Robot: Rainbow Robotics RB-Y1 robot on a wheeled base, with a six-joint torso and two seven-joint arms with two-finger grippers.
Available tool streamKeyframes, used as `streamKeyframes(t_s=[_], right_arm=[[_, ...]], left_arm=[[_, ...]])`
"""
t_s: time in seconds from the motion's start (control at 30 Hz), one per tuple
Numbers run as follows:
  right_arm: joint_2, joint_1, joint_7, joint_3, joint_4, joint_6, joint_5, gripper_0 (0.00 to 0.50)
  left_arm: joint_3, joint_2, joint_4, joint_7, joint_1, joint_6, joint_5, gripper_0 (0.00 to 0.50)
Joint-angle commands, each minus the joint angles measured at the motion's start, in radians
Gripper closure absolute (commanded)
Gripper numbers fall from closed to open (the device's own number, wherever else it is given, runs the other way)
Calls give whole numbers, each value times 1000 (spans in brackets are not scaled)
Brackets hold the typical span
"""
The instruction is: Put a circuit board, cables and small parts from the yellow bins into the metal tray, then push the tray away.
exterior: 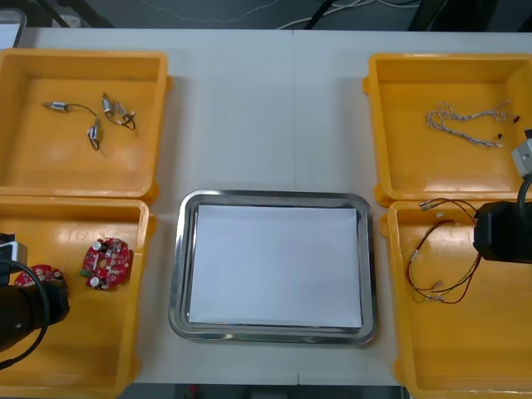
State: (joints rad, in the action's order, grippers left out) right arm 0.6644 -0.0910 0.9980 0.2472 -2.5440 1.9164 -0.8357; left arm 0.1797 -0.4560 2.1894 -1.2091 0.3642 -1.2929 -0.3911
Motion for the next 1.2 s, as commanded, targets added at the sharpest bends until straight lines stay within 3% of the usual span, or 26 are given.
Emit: streamKeyframes(t_s=[0.03,0.17,0.27,0.6,1.2], right_arm=[[52,36,-33,-13,-30,3,-3,500],[58,37,-35,-13,-30,3,-5,500],[60,37,-36,-13,-30,3,-3,500],[67,37,-36,-13,-28,3,3,500],[67,37,-36,-13,-28,3,3,500]], left_arm=[[-16,-16,4,-58,24,12,14,284],[-14,-16,3,-58,24,12,14,350],[-16,-16,0,-60,25,12,15,497],[1,-13,9,-63,21,4,23,500],[185,-29,342,-50,-73,-396,-66,500]])
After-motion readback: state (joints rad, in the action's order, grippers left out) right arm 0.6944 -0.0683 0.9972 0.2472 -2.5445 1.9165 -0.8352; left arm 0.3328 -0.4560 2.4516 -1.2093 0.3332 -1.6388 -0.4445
